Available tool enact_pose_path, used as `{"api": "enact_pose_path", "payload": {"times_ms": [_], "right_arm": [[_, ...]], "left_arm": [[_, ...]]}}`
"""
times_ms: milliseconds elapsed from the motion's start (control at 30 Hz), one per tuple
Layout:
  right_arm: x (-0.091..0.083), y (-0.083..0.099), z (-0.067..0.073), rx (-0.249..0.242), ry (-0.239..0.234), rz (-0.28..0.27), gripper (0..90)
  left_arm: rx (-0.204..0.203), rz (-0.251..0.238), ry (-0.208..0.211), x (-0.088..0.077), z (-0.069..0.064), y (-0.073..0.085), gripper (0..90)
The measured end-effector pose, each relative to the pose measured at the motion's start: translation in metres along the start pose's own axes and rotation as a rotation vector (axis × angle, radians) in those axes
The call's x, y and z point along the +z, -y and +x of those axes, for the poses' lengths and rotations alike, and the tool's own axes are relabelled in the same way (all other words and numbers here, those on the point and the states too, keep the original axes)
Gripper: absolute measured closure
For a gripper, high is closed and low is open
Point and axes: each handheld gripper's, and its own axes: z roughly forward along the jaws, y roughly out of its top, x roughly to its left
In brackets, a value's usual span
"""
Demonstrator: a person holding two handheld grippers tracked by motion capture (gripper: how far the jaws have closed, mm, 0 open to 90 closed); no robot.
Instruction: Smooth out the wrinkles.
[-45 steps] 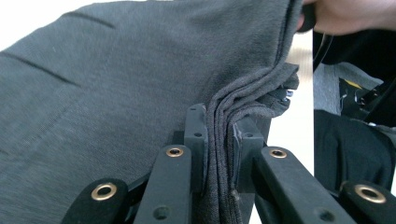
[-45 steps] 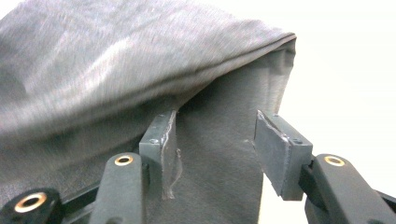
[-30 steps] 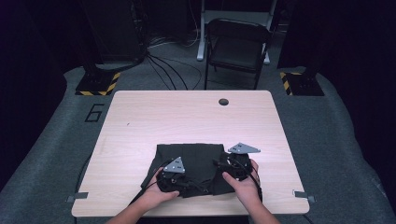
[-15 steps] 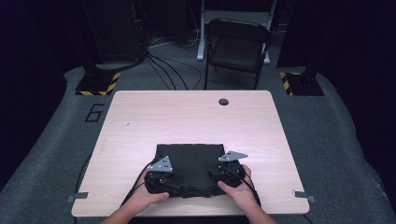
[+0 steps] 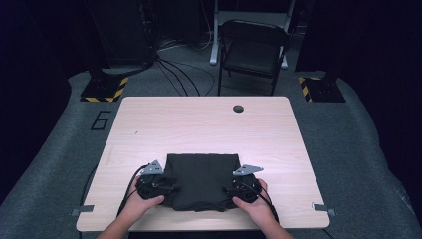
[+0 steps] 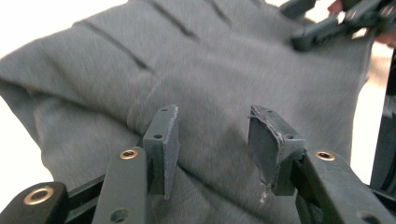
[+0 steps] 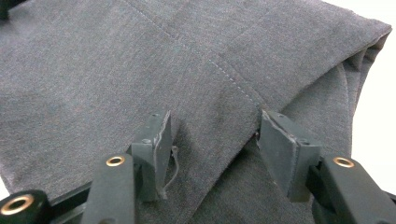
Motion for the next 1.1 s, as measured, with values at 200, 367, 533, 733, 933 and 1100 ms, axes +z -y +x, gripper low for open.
{"api": "enact_pose_path", "payload": {"times_ms": [200,367,533,733,933,1100], "right_arm": [[0.0,0.002,-0.001,0.001,-0.008,0.001,44.3],[0.0,0.003,-0.002,0.003,-0.012,0.006,44.3],[0.002,0.004,-0.002,0.0,-0.012,0.004,44.3],[0.002,0.005,-0.001,0.003,-0.01,0.003,44.1],[0.002,0.005,-0.001,0.0,-0.01,0.001,44.1],[0.001,0.005,-0.002,0.011,-0.017,0.003,44.0]], "left_arm": [[0.003,0.03,-0.011,0.002,-0.001,0.007,54.0],[-0.017,0.035,-0.001,0.004,0.003,0.013,53.8],[0.006,0.034,-0.009,0.007,0.003,0.015,53.9],[0.018,0.028,-0.027,0.008,0.0,0.018,53.9],[0.019,0.017,-0.03,0.008,0.0,0.019,53.9],[0.008,0.028,-0.025,0.007,0.0,0.016,53.7]]}}
